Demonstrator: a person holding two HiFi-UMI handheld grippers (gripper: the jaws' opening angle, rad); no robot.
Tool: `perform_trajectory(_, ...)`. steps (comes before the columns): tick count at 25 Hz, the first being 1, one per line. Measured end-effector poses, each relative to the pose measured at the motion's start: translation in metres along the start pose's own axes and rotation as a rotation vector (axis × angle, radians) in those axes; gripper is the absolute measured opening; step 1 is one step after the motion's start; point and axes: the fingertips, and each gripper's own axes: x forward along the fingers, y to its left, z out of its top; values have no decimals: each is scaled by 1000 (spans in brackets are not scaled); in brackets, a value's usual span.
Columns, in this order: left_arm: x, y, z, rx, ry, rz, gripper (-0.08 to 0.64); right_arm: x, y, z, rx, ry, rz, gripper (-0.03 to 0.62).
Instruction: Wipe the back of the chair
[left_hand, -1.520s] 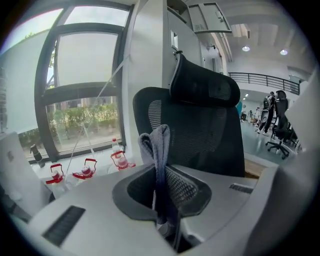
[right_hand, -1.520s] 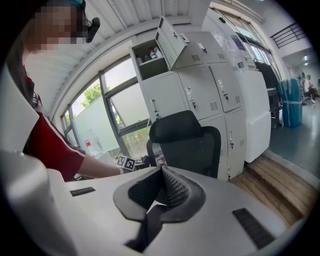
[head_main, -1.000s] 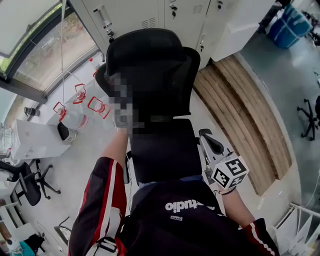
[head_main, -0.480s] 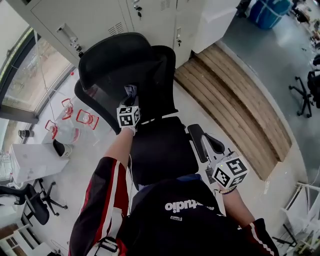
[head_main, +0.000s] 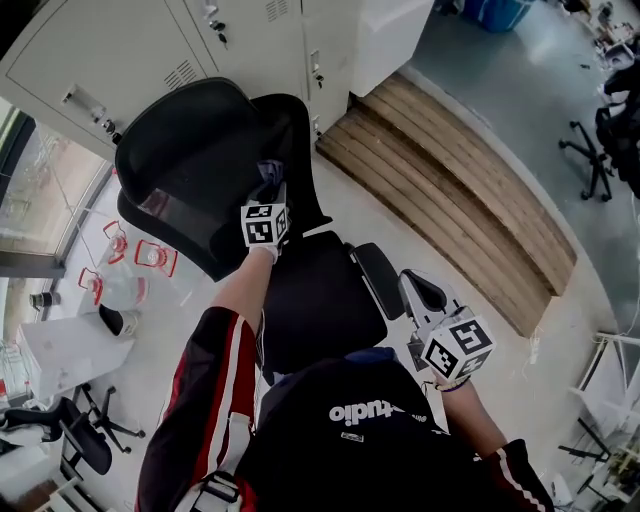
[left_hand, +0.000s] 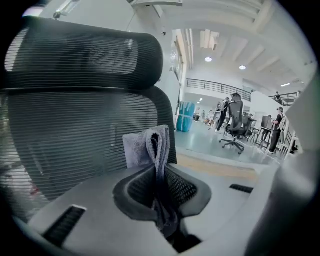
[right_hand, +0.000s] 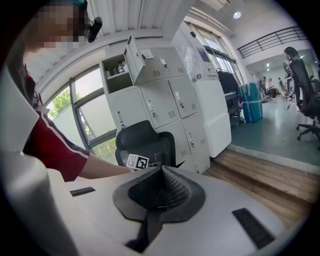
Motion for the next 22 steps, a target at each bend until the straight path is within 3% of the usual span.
perform_trajectory(13,31,-87,30,30,-51,-152,54,-25,-27,-1,31,-26,-59,15)
perform_trajectory(17,7,-82,34,17,-74,-136,54,-23,-12,3,7,-29,-12,15)
perform_trajectory(22,-61,-47,20,-47,-115,-61,55,-11,23,4,-29,-17,81,15)
